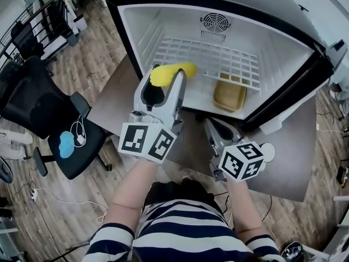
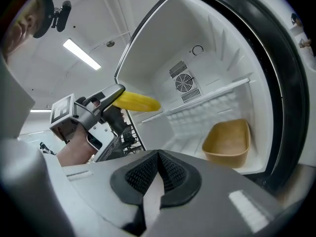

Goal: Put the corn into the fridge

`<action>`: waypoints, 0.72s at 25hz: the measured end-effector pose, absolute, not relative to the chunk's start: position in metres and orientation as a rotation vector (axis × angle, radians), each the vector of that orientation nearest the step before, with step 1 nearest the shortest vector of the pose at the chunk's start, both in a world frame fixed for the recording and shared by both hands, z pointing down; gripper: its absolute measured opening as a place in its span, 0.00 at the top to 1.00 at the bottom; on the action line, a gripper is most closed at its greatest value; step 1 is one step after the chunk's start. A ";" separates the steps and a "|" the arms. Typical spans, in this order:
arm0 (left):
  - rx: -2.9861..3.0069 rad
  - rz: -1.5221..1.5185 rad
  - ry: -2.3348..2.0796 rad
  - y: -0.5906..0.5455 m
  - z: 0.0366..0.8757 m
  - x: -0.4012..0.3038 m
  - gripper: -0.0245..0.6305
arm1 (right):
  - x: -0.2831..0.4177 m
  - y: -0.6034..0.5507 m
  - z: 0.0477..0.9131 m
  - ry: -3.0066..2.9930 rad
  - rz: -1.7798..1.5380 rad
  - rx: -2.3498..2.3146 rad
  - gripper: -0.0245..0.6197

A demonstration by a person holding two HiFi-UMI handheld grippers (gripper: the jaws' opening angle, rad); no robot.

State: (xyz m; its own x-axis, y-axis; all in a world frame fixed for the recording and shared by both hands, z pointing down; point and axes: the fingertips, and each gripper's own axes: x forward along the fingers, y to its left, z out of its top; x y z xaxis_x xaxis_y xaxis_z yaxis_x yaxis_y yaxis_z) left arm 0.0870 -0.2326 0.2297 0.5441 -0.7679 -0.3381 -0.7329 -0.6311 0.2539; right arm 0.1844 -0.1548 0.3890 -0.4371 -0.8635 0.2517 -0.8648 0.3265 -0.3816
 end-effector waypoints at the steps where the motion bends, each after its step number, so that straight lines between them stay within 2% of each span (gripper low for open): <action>1: 2.692 -0.659 -1.323 -0.234 0.229 0.088 0.96 | 0.185 -0.156 0.390 -2.559 0.740 1.658 0.98; 18: 2.804 -0.630 -1.377 -0.245 0.245 0.109 0.96 | 0.187 -0.161 0.405 -2.578 0.775 1.597 0.98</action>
